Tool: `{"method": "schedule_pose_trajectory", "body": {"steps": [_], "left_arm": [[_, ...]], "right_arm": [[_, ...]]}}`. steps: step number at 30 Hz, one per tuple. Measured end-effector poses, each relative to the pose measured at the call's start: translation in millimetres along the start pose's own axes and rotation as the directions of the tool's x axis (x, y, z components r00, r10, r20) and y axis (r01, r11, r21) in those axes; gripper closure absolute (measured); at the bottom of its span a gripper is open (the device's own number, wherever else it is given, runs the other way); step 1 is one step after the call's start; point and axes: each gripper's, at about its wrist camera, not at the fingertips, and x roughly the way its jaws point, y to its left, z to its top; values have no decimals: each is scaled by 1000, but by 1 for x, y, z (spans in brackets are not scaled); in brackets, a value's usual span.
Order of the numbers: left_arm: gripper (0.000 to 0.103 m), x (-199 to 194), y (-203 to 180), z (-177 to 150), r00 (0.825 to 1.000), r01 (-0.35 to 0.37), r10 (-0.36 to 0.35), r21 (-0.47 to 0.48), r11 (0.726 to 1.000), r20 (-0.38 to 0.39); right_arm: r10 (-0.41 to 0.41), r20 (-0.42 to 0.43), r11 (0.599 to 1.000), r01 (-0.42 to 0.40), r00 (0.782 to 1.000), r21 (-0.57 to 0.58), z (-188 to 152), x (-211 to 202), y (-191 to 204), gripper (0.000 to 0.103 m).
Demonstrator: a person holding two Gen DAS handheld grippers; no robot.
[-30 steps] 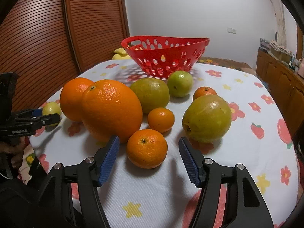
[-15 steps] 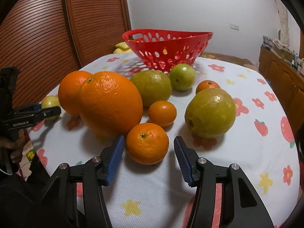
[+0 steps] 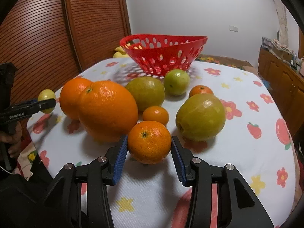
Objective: Organize fruits
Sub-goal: 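Grasp the yellow lemon with the left tool while the right tool grasps a tangerine, then carry lemon and tangerine into the red basket and open both tools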
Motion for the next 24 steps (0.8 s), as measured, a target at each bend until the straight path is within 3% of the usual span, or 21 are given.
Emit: {"method": "schedule_pose_trajectory", "body": {"steps": [10,24], "left_arm": [[49,-17,-16,32,997,18,-21,42,999,74],[49,9,-57,90,989,76,-95,161,984,112]], "right_arm": [[-14,48,1000,14,999,-7,16,-17,-8,57],[-41,110,997,48,993,-55,63,-23,-21,57]]}}
